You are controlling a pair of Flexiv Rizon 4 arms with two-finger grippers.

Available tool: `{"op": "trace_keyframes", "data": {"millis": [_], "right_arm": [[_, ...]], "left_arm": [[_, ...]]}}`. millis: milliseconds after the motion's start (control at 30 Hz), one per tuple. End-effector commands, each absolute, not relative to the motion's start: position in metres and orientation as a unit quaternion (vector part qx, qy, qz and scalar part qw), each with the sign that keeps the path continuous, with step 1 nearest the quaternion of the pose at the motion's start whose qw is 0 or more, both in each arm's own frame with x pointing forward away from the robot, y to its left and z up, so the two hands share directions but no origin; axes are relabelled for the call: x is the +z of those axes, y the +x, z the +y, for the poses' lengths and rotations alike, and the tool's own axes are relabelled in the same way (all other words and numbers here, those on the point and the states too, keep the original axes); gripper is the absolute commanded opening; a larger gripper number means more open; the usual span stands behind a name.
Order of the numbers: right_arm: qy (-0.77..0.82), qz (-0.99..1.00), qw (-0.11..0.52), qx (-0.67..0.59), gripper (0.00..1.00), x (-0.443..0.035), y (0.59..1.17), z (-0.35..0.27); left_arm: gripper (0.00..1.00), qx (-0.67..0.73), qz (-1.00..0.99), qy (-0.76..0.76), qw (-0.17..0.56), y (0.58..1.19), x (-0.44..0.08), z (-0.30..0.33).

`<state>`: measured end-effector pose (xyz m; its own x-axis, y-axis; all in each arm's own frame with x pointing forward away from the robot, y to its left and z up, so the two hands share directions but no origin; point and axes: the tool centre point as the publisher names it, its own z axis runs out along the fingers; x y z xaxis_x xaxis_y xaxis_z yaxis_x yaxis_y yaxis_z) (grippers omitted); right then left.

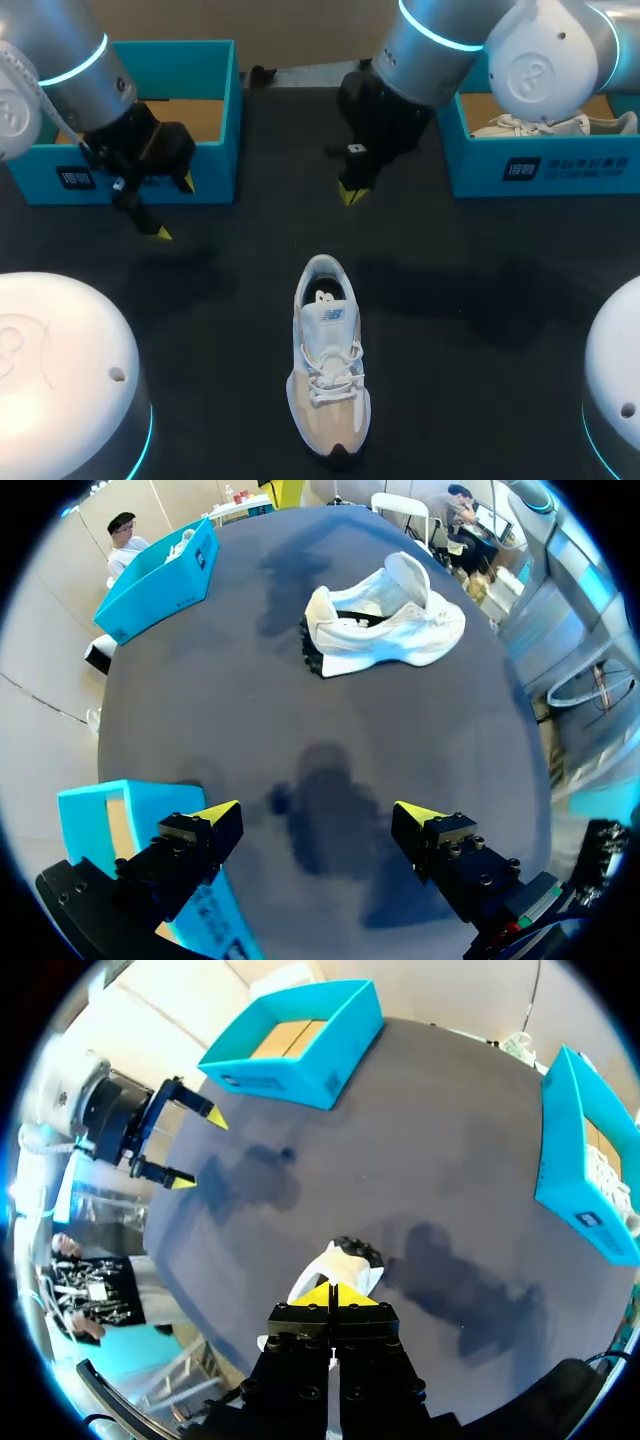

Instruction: Take the shoe out of the shoebox, open the shoe tongue, remove and reinsert the insole, then place the shoe into the shoebox

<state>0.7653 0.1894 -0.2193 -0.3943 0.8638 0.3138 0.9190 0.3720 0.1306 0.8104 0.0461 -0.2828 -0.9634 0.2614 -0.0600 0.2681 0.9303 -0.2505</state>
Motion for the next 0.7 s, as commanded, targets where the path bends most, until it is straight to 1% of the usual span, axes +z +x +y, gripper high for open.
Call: {"op": "trace_keyframes", "data": {"millis": [33, 133, 367, 467, 700], "right_arm": [[-0.583, -0.802, 0.042, -0.121, 0.0, -0.221, 0.746, 0.211], [-0.606, -0.788, 0.02, -0.106, 0.0, -0.225, 0.733, 0.22], [-0.655, -0.751, -0.007, -0.082, 0.0, -0.235, 0.707, 0.238], [-0.686, -0.723, -0.001, -0.077, 0.0, -0.238, 0.693, 0.244], [-0.686, -0.723, -0.001, -0.077, 0.0, -0.238, 0.693, 0.244]], "left_arm": [[1.0, -0.126, 0.979, 0.16, 0.007, 0.826, -0.278, 0.056], [1.0, -0.135, 0.973, 0.187, -0.002, 0.838, -0.273, 0.065], [1.0, -0.168, 0.952, 0.255, -0.02, 0.856, -0.26, 0.087], [1.0, -0.167, 0.95, 0.265, -0.022, 0.86, -0.258, 0.09], [1.0, -0.167, 0.95, 0.265, -0.022, 0.86, -0.258, 0.09]]}}
